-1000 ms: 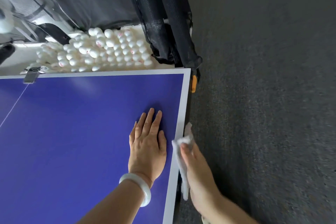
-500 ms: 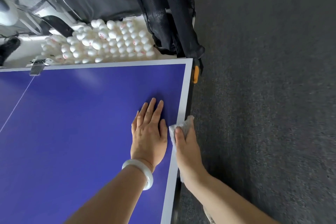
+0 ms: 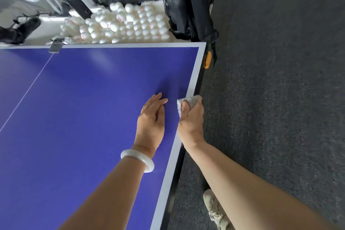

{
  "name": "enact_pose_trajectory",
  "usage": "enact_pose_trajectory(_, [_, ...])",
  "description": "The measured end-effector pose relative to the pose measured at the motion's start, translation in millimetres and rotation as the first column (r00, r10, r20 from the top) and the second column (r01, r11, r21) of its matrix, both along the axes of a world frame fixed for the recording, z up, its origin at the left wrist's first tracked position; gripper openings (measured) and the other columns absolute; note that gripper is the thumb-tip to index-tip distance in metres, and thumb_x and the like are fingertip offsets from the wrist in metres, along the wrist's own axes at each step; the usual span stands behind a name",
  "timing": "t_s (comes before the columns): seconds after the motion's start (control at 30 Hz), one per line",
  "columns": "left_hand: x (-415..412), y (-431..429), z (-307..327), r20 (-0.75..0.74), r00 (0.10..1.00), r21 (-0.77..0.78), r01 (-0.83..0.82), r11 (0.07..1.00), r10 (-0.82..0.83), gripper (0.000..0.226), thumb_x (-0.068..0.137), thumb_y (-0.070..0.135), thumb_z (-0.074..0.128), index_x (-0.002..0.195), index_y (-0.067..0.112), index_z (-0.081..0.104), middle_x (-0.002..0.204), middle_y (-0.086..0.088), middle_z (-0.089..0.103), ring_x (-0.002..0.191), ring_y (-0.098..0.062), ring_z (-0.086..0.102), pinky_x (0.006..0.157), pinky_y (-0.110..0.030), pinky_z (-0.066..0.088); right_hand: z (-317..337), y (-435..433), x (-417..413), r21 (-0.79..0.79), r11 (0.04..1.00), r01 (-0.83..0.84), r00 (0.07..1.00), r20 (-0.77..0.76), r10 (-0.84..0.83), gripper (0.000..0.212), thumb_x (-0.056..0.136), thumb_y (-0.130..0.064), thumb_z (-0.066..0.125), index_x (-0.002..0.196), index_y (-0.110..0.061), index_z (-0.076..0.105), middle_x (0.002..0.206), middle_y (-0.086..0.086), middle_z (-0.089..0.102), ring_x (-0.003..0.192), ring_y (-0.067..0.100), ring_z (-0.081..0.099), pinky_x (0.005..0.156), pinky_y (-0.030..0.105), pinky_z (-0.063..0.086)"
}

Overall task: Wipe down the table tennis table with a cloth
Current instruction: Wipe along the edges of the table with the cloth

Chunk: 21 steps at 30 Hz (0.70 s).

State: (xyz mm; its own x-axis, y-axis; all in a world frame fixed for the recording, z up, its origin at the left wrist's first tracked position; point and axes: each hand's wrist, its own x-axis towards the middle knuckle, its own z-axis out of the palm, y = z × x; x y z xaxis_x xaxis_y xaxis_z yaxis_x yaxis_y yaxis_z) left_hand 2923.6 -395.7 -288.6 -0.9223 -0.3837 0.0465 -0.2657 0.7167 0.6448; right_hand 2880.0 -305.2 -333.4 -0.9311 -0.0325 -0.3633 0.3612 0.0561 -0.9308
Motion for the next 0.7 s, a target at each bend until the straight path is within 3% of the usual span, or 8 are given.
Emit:
enact_pose_trajectory(0.1, [78.6, -6.1, 1.1, 0.079, 0.992, -0.16, 0.114, 0.98, -0.102, 0.038, 0.1, 0.005, 0.049, 0.136, 0.013, 0.057, 0.15, 0.002, 0.044, 0.142, -0.013, 0.034, 0.117, -0.029, 0.027, 1.3, -0.4, -1.1, -0.011, 1.0, -0.012, 1.0, 0.024, 0.013, 0.063, 0.105, -0.033, 0.04, 0.156, -0.005, 0.017, 0.156, 0.015, 0.028, 0.14, 0.034, 0.036, 0.116, 0.046, 0.034])
enact_pose_trajectory(0.23, [179.3, -19.8, -3.9, 0.194, 0.98, -0.336, 0.117, 0.935, -0.053, 0.048, 0.103, 0.028, 0.033, 0.15, 0.02, 0.037, 0.16, 0.01, 0.024, 0.148, -0.006, 0.016, 0.119, -0.027, 0.014, 3.7, 2.7, 0.5, -0.021, 0.999, -0.024, 0.999, 0.039, 0.025, 0.057, 0.105, -0.033, 0.038, 0.154, -0.006, 0.022, 0.152, 0.015, 0.035, 0.134, 0.035, 0.045, 0.107, 0.049, 0.045])
enact_pose_trajectory(0.33, [192.7, -18.7, -8.2, 0.23, 0.971, -0.387, 0.145, 0.911, -0.057, 0.053, 0.102, 0.03, 0.023, 0.153, 0.019, 0.029, 0.161, 0.005, 0.021, 0.15, -0.008, 0.012, 0.121, -0.031, 0.009, 8.6, 0.9, 8.1, -0.071, 0.997, 0.022, 0.998, 0.059, -0.018, 0.054, 0.107, -0.03, 0.038, 0.153, -0.008, 0.024, 0.15, 0.012, 0.038, 0.131, 0.031, 0.046, 0.106, 0.045, 0.046])
enact_pose_trajectory(0.4, [192.3, -17.6, -8.5, 0.241, 0.969, -0.397, 0.14, 0.907, -0.044, 0.053, 0.101, 0.03, 0.022, 0.153, 0.02, 0.028, 0.161, 0.006, 0.02, 0.15, -0.006, 0.009, 0.122, -0.03, 0.007, 12.0, 1.1, 38.8, -0.133, 0.989, 0.061, 0.996, 0.073, -0.052, 0.046, 0.107, -0.025, 0.037, 0.149, -0.006, 0.031, 0.142, 0.009, 0.044, 0.129, 0.024, 0.047, 0.11, 0.037, 0.041])
enact_pose_trajectory(0.5, [192.8, -21.4, -9.7, 0.243, 0.969, -0.396, 0.139, 0.908, -0.042, 0.053, 0.102, 0.031, 0.02, 0.154, 0.023, 0.026, 0.161, 0.009, 0.017, 0.15, -0.005, 0.008, 0.122, -0.029, 0.006, 10.0, 2.7, 147.6, -0.167, 0.986, -0.012, 1.0, -0.017, 0.009, 0.036, 0.106, -0.016, 0.038, 0.142, -0.015, 0.032, 0.126, 0.005, 0.04, 0.13, 0.009, 0.038, 0.121, 0.019, 0.016])
enact_pose_trajectory(0.57, [192.9, -22.6, -10.7, 0.243, 0.969, -0.393, 0.143, 0.908, -0.047, 0.053, 0.102, 0.031, 0.02, 0.154, 0.023, 0.025, 0.161, 0.009, 0.017, 0.149, -0.003, 0.006, 0.122, -0.029, 0.005, 11.6, 8.7, 224.5, -0.18, 0.981, -0.076, 0.996, -0.052, 0.068, 0.059, 0.103, -0.024, 0.04, 0.155, -0.018, 0.012, 0.152, -0.004, 0.028, 0.141, -0.006, 0.023, 0.116, 0.008, 0.011])
enact_pose_trajectory(0.6, [193.2, -22.3, -10.4, 0.244, 0.968, -0.392, 0.148, 0.908, -0.053, 0.053, 0.102, 0.031, 0.019, 0.154, 0.023, 0.025, 0.161, 0.009, 0.017, 0.149, -0.003, 0.006, 0.122, -0.028, 0.005, 14.7, 14.2, 244.6, -0.192, 0.974, -0.116, 0.993, -0.052, 0.108, 0.067, 0.1, -0.032, 0.04, 0.154, -0.028, 0.0, 0.161, -0.002, 0.018, 0.144, -0.006, 0.017, 0.118, 0.012, 0.012])
enact_pose_trajectory(0.7, [192.8, -23.6, -10.3, 0.241, 0.969, -0.391, 0.152, 0.908, -0.058, 0.053, 0.102, 0.03, 0.02, 0.154, 0.022, 0.026, 0.161, 0.008, 0.017, 0.15, -0.006, 0.009, 0.123, -0.029, 0.006, 11.2, 17.6, 217.3, -0.278, 0.944, -0.176, 0.979, 0.049, 0.197, 0.07, 0.095, -0.042, 0.04, 0.147, -0.048, -0.006, 0.141, -0.006, 0.025, 0.139, 0.014, 0.03, 0.118, 0.035, 0.027])
